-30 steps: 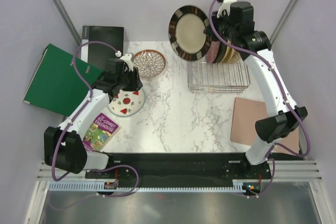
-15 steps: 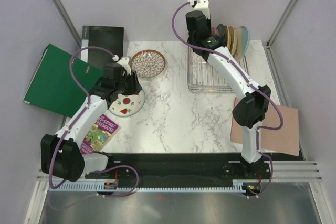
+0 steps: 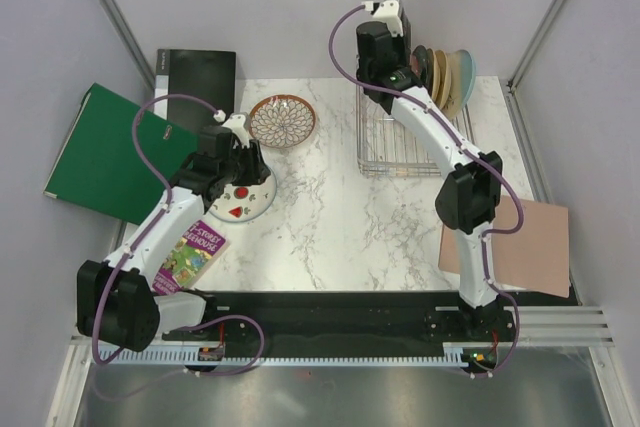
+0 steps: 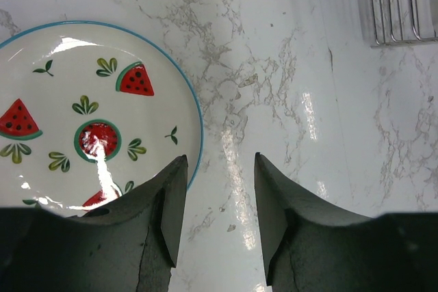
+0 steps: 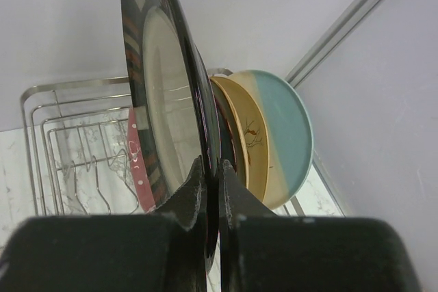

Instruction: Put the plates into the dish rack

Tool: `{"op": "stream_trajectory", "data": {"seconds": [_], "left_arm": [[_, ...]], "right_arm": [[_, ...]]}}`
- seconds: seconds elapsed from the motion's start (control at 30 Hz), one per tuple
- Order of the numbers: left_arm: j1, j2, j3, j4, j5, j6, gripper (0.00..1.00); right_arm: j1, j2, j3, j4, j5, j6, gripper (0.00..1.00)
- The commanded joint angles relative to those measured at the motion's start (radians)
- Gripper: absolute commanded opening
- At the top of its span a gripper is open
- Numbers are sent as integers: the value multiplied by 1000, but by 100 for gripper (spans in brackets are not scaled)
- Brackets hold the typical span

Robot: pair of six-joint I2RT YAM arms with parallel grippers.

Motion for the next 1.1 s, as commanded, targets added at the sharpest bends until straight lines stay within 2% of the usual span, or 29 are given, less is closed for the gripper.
{"op": "stream_trajectory", "data": {"seconds": [0.0, 0.4, 0.6, 0.8, 0.87, 0.9, 0.93, 0.97, 1.03, 1.07], "left_arm": [[0, -4, 10, 42, -19, -28, 51], [0, 45, 14, 42, -45, -24, 51], [0, 50, 13, 39, -48, -10, 52], [2, 60, 15, 21, -74, 30, 59], [0, 57, 15, 19, -78, 41, 59], [0, 57, 17, 15, -82, 42, 60], [2, 51, 17, 15, -83, 45, 60], [3, 50, 14, 15, -86, 51, 60], [3, 45, 15, 13, -92, 64, 60], [2, 45, 14, 13, -100, 93, 61]], "right_arm": [[-8, 8, 83, 157, 48, -23, 0], [-47, 89, 89, 81, 23, 24, 0], [-64, 133, 80, 4, -38, 70, 0], [-66, 170, 58, -43, -84, 69, 1], [-66, 163, 41, -48, -85, 66, 10], [-67, 157, 35, -48, -93, 64, 20], [-67, 147, 29, -50, -96, 62, 26], [-64, 126, 14, -53, -98, 62, 37], [-64, 97, -6, -59, -104, 64, 44], [-63, 63, -23, -65, -101, 66, 51]]}}
